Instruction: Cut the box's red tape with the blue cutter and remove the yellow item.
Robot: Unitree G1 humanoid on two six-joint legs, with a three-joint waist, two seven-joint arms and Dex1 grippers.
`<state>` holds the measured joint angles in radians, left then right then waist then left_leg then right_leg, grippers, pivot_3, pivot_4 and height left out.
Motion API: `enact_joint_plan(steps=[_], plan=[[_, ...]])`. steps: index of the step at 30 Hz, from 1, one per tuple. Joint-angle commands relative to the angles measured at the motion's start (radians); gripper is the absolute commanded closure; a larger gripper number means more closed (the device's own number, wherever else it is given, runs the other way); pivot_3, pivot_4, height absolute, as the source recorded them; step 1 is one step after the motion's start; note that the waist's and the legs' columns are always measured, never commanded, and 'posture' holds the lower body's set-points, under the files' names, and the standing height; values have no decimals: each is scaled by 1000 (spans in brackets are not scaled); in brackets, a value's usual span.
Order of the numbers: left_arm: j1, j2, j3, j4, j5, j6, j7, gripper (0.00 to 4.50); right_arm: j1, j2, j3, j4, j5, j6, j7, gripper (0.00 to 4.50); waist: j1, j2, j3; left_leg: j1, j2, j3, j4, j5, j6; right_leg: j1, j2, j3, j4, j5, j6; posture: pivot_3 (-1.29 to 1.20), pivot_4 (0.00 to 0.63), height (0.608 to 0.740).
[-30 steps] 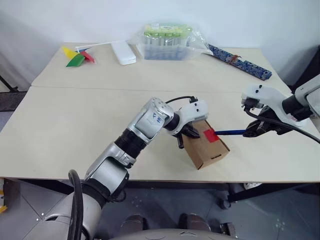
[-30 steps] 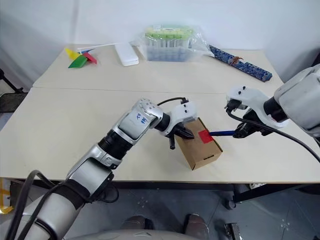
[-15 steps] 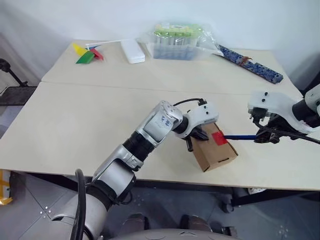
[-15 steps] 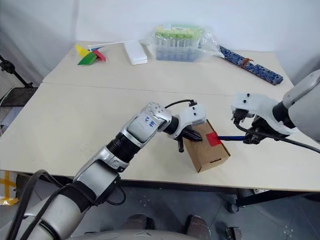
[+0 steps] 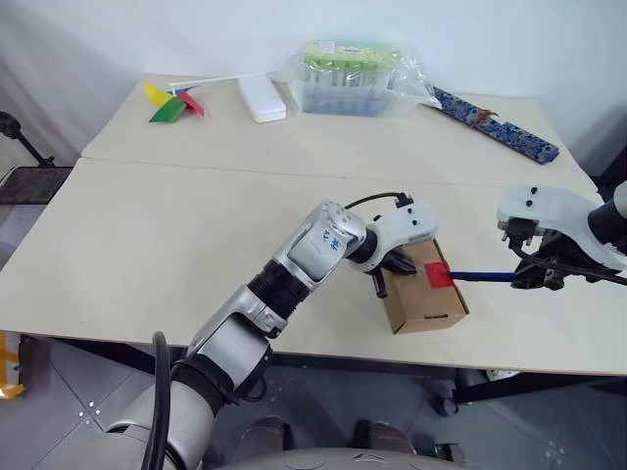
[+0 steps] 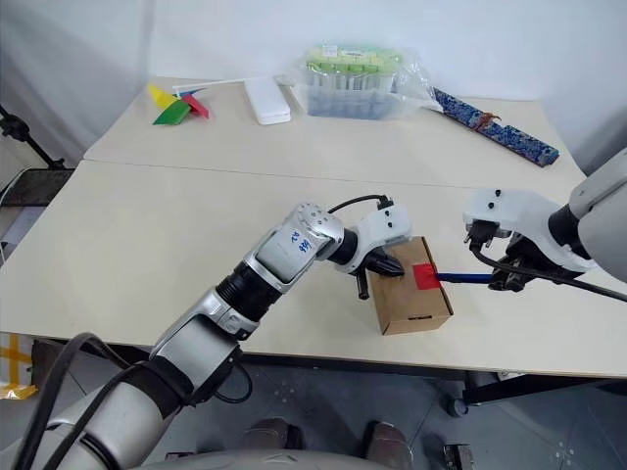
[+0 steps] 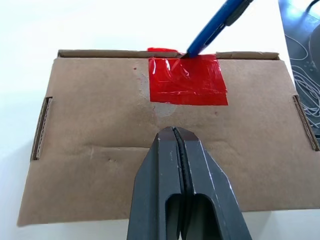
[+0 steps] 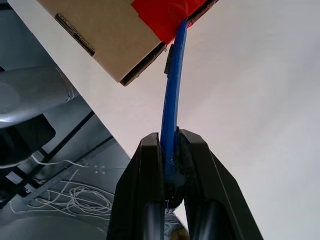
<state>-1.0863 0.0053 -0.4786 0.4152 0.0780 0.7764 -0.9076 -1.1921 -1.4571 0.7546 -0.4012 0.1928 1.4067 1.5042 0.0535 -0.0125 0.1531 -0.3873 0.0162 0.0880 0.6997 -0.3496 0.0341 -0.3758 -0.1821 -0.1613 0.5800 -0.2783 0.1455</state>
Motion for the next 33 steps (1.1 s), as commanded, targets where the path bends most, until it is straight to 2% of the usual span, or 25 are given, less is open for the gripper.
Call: enact_joint_plan(steps=[1,6,20,26,31,33], plan=[[44,16,-44,106,59,26,77,4486,2,58,45,-28,100,81,83,4356,-1,0,0,0,0,0,0,0,0,0,0,0,0,0,0,0,150,740],[46,16,-62,100,61,18,64,4486,-44,114,33,-17,168,198,55,4356,-5,0,-1,1,0,0,0,0,-1,0,0,0,1,0,0,0,150,740],[41,-5,-56,146,77,-25,110,4486,-247,116,251,35,466,208,-51,4356,-4,0,-2,2,1,0,0,-1,-2,0,0,1,1,0,0,0,150,740],[38,-7,-51,163,80,-42,132,4486,-295,85,349,29,675,208,-168,4356,-4,0,-3,2,1,0,0,-2,-2,0,0,1,0,0,0,0,150,740],[34,-10,-46,178,80,-52,144,4486,-330,88,403,58,856,208,-329,4356,-4,-4,-7,2,3,0,0,-3,-4,0,1,-1,0,0,0,0,150,740],[32,-11,-45,185,79,-57,148,4486,-339,117,416,131,901,208,-423,4356,-4,-6,-9,2,4,0,0,-3,-4,0,1,0,0,0,0,0,150,740]])
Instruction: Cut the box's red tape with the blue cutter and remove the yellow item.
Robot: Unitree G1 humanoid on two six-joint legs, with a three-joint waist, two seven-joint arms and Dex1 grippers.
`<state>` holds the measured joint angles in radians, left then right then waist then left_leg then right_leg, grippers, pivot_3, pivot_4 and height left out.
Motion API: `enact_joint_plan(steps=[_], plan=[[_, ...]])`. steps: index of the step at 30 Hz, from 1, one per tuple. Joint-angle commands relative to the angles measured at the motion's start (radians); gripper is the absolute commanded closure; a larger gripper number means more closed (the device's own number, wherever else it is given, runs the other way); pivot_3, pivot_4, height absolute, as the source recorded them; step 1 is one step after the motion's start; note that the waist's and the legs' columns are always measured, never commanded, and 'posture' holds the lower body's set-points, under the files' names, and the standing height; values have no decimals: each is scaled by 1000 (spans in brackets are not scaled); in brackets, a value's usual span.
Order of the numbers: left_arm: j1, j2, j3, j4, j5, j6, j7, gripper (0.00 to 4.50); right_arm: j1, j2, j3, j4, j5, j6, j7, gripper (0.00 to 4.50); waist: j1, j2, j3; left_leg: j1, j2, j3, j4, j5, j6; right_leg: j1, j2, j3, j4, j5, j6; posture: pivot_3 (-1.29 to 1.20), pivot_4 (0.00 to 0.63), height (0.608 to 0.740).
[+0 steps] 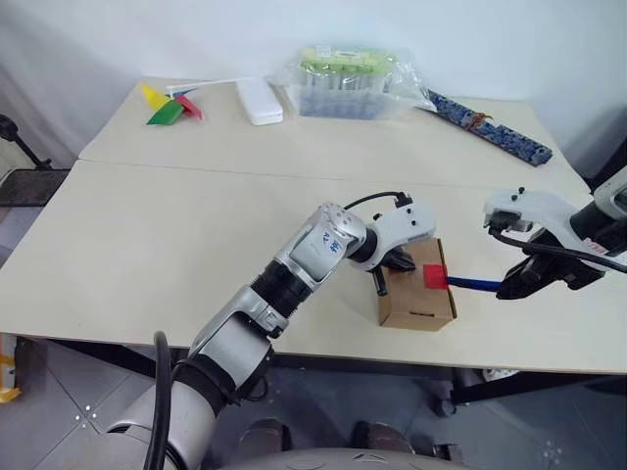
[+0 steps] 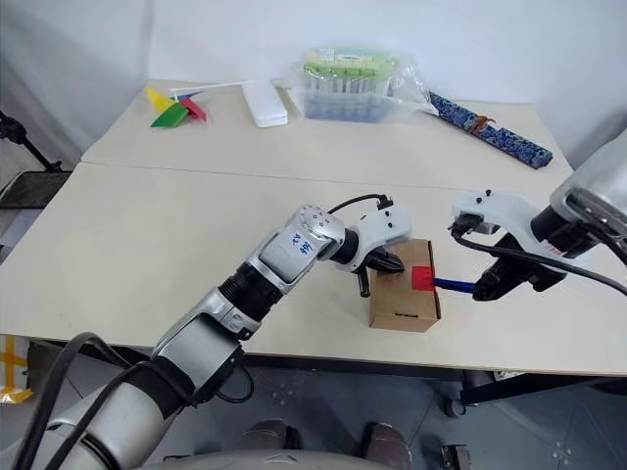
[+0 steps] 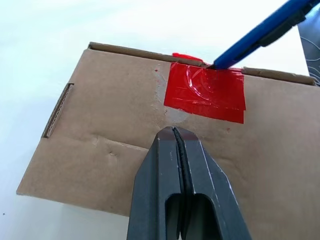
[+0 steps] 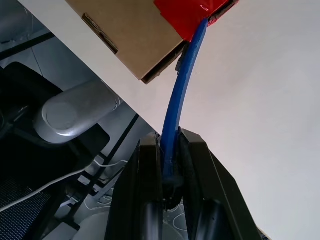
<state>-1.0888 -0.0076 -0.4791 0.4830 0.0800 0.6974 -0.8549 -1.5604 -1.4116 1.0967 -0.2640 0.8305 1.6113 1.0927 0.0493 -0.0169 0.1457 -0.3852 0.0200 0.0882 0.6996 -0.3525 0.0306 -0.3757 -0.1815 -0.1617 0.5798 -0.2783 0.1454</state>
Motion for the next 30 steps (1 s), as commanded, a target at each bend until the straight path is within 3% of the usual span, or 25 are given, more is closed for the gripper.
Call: enact_joint_plan(steps=[1,7,12,17,23,30], plan=[[35,2,-45,119,78,20,96,4486,25,93,78,50,280,3,-59,4356,-1,-4,-3,0,0,0,0,0,0,0,0,0,0,0,0,0,150,740],[32,-2,-47,127,79,11,105,4486,-21,138,103,211,449,3,-244,4356,-16,-12,-14,3,7,1,0,-3,2,1,0,0,-6,4,-6,0,150,740],[31,-1,-44,136,83,1,110,4486,-54,94,138,104,682,3,-317,4356,-18,-8,-13,5,8,1,-1,-4,4,0,0,2,-9,5,-7,0,150,740],[30,-4,-41,143,88,-8,114,4486,-41,89,128,76,796,3,-420,4356,-21,-7,-14,4,11,2,-2,-5,-1,1,2,0,-8,4,-7,0,150,740],[27,-8,-36,154,91,-20,123,4486,-35,82,94,35,862,3,-472,4356,-23,-7,-14,3,12,4,-2,-6,1,0,2,0,-8,4,-8,0,150,740],[41,15,-50,129,96,-13,103,4486,28,80,28,78,790,3,-503,4356,-25,-6,-13,1,12,4,-2,-6,1,-1,2,0,-8,4,-9,0,150,740]])
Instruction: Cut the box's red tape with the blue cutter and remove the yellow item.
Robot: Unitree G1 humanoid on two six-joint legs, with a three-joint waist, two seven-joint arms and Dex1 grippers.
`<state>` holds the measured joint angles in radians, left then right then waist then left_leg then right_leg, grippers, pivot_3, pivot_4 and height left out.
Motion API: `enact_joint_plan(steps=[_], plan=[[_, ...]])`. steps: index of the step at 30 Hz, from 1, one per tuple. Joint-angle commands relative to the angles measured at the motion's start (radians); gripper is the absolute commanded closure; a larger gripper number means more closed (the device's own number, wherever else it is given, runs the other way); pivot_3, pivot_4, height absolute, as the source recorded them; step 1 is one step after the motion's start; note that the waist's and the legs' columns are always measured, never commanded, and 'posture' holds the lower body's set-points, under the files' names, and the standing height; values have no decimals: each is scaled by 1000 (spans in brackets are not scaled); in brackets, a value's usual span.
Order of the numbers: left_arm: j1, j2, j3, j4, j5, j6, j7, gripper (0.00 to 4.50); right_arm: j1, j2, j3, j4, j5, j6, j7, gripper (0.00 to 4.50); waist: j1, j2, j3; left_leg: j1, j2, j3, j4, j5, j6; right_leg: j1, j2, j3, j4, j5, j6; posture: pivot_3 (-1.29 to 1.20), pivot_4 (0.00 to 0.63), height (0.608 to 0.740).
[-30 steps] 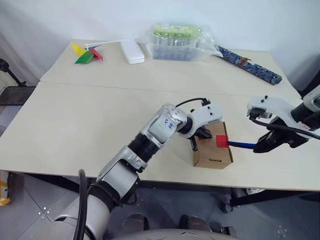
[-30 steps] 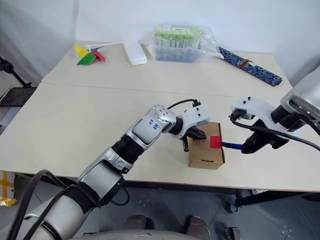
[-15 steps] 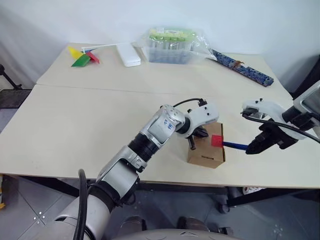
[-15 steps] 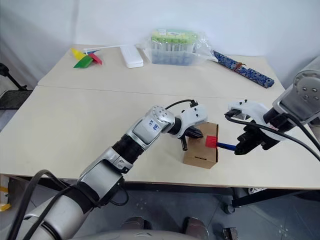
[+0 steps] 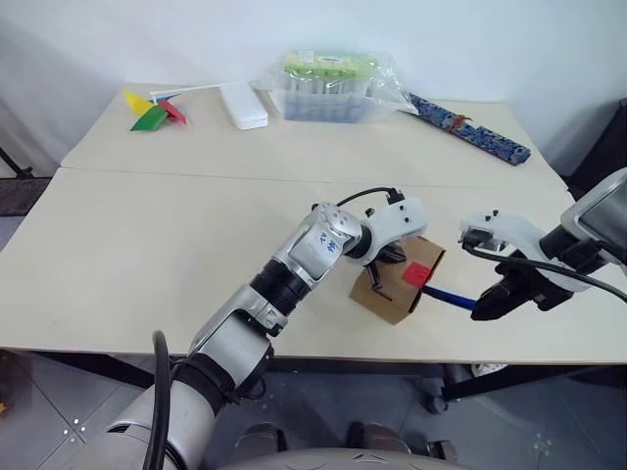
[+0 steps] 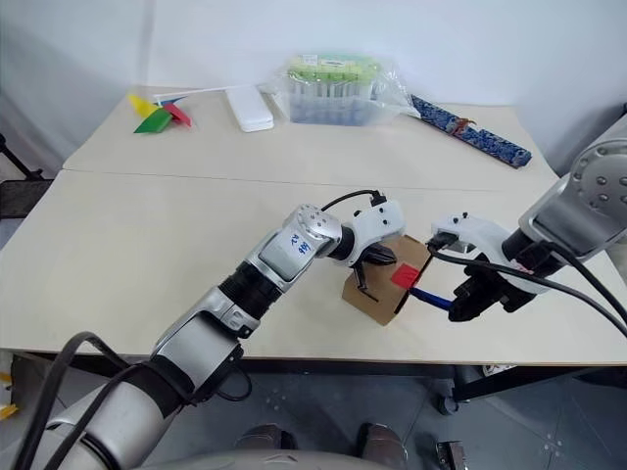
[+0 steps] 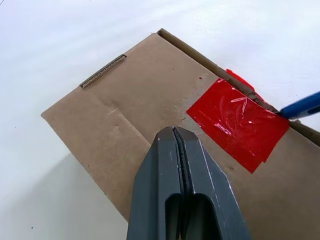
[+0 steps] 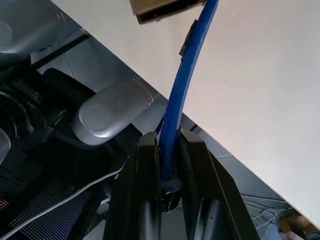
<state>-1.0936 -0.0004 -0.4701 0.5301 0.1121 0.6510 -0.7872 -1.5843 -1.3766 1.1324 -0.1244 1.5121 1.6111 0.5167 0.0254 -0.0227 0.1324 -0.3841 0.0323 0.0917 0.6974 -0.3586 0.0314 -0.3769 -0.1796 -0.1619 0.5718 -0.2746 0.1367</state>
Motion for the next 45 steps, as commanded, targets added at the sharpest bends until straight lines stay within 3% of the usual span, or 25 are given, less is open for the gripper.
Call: enact_joint_plan(steps=[1,17,23,29,36,45], plan=[[51,16,-61,74,65,36,30,4486,61,47,-19,-43,90,3,70,4356,-2,0,0,0,0,0,0,0,0,0,0,0,0,0,0,0,150,740],[55,26,-57,92,70,18,49,4486,111,-27,-268,-240,39,3,295,4356,1,13,8,-4,0,1,0,2,0,-4,1,0,0,0,0,0,150,740],[59,27,-62,89,67,14,47,4486,149,-51,-355,-268,-69,3,409,4356,5,16,14,-6,-3,2,1,2,3,-5,-1,0,-1,1,2,0,150,740],[69,38,-65,73,67,17,37,4486,254,-86,-516,-284,-316,-51,542,4356,5,16,14,-6,-3,3,1,2,3,-5,-1,-1,-3,2,3,0,150,740],[75,65,-61,63,66,23,25,4486,419,-146,-602,-167,-702,-289,654,4356,0,18,16,-6,-4,6,1,2,1,-6,4,0,-1,2,4,0,150,740],[81,102,-60,50,68,34,6,4486,550,-229,-753,-75,-916,-417,790,4356,-6,21,17,-5,-1,8,1,4,1,-7,8,1,0,2,3,0,150,740]])
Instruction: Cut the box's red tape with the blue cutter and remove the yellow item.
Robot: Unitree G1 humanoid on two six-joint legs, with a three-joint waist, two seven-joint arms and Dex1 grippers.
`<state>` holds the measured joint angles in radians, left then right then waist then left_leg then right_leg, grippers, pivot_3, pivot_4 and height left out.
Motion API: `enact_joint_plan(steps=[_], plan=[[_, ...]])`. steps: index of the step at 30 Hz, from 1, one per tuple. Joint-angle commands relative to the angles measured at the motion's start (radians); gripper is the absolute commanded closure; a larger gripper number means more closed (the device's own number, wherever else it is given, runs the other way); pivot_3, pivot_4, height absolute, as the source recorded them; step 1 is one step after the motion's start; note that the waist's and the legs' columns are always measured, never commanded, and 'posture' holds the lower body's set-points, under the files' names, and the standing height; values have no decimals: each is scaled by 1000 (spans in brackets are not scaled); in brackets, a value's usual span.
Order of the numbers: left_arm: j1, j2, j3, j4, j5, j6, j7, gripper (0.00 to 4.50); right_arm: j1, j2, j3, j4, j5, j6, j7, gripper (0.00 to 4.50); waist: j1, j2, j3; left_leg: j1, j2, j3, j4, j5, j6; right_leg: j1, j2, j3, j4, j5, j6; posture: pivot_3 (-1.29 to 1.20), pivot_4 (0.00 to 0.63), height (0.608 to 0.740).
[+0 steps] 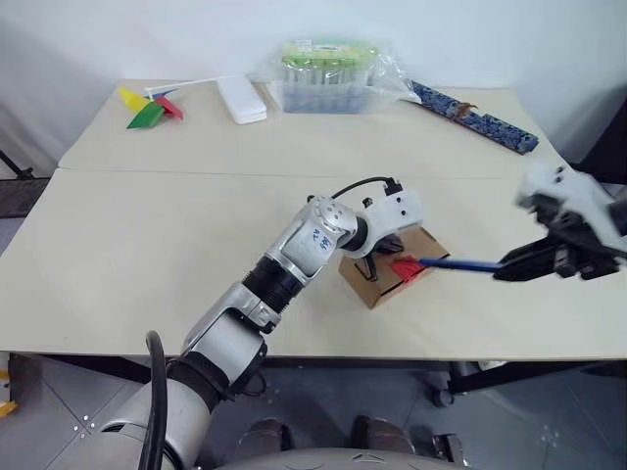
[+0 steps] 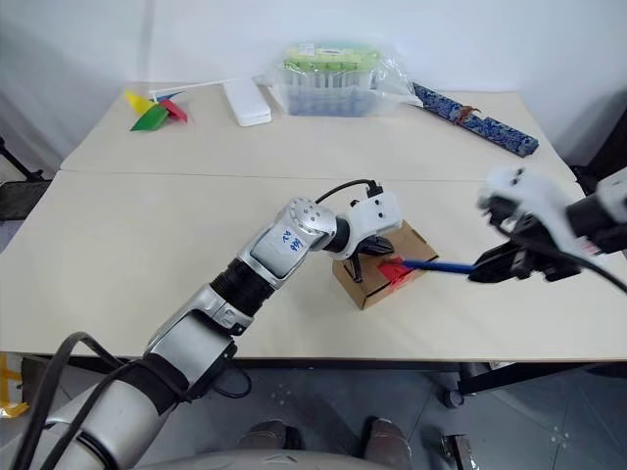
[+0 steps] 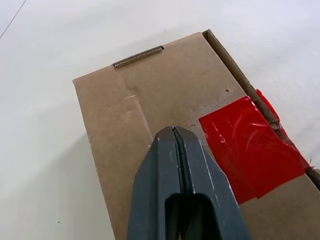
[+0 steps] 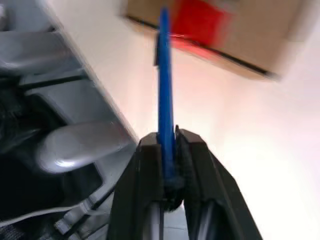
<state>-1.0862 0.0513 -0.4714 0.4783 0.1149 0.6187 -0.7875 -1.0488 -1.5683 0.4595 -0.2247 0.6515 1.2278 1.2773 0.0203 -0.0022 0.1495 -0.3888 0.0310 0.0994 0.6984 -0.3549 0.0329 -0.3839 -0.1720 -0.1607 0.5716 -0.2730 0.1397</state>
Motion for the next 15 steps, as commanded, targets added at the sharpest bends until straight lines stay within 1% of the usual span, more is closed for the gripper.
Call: enact_joint_plan(steps=[1,6,10,12,15], plan=[[74,53,-59,101,66,66,5,4486,28,-41,-97,27,-69,-39,39,4356,-2,1,0,0,0,0,0,0,0,0,0,0,0,0,0,0,150,740],[76,63,-65,98,67,67,-5,4486,126,-69,-204,51,-106,-48,51,4356,-4,2,1,1,1,0,0,0,-2,0,1,1,2,-1,-1,0,150,740],[75,65,-66,97,68,69,-10,4486,222,-63,-302,70,-114,-46,5,4356,-7,2,1,2,2,0,0,0,-2,0,1,1,2,-1,-1,0,150,740],[73,65,-65,99,67,71,-13,4486,301,-30,-382,83,-122,-62,-58,4356,-7,2,1,2,2,0,0,1,-2,0,1,1,3,-1,-1,0,150,740],[72,68,-67,96,66,75,-18,4486,423,73,-535,90,-144,-76,-193,4356,-11,2,1,2,2,1,0,1,-2,1,1,1,3,-1,-1,0,150,740]])
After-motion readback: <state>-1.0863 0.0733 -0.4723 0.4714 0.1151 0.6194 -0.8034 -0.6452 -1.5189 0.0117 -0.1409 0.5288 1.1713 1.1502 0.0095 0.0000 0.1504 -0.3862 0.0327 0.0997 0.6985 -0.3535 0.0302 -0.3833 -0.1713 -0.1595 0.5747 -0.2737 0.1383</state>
